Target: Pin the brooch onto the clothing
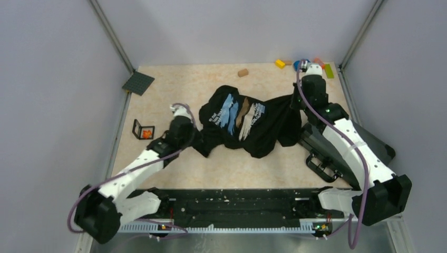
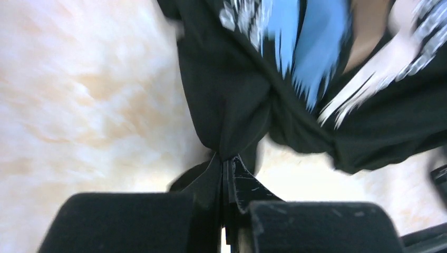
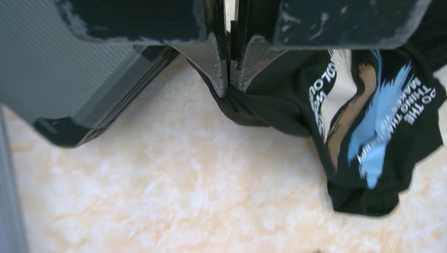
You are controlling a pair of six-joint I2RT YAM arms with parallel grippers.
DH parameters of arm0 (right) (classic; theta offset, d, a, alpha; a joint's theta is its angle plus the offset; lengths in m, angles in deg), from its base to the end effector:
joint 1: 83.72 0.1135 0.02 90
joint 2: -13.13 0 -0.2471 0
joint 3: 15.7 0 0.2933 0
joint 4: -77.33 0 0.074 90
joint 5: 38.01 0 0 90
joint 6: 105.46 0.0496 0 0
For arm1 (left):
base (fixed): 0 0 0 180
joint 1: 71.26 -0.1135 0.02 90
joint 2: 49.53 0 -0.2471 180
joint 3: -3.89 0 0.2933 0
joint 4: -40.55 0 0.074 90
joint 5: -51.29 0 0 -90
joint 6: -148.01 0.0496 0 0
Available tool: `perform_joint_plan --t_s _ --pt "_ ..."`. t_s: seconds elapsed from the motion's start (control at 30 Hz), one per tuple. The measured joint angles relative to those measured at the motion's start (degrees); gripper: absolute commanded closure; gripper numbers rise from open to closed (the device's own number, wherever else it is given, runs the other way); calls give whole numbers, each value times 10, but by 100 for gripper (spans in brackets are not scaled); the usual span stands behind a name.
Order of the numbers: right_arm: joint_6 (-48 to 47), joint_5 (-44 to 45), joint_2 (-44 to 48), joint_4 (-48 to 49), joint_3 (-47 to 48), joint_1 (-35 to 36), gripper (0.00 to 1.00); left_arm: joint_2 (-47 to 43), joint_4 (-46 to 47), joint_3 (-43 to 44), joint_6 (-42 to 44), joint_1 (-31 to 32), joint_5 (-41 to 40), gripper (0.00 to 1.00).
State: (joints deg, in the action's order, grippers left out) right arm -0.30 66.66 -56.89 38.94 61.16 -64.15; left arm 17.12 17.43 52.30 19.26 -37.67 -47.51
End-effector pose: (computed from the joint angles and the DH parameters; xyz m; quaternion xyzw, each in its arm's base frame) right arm 0.3158 0.0989 0.3168 0.0290 0.8673 0.0382 0.4954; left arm 0.2482 -0.1558 0.1673 -0.0725 0.9062 -0.1859 0.3727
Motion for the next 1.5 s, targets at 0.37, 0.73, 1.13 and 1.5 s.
perform_joint_plan --t_s 0.37,0.73,1.13,1.5 --pt "-44 70 84 -12 144 0 100 -207 -197 307 126 -137 -16 100" --pt "-90 126 181 54 198 0 100 -192 -234 422 199 -137 -77 100" --pt "-67 74 -39 63 211 -90 100 -61 -224 429 204 -189 -18 100" --pt "42 -143 -254 18 531 -174 100 -22 -208 659 181 -243 93 100"
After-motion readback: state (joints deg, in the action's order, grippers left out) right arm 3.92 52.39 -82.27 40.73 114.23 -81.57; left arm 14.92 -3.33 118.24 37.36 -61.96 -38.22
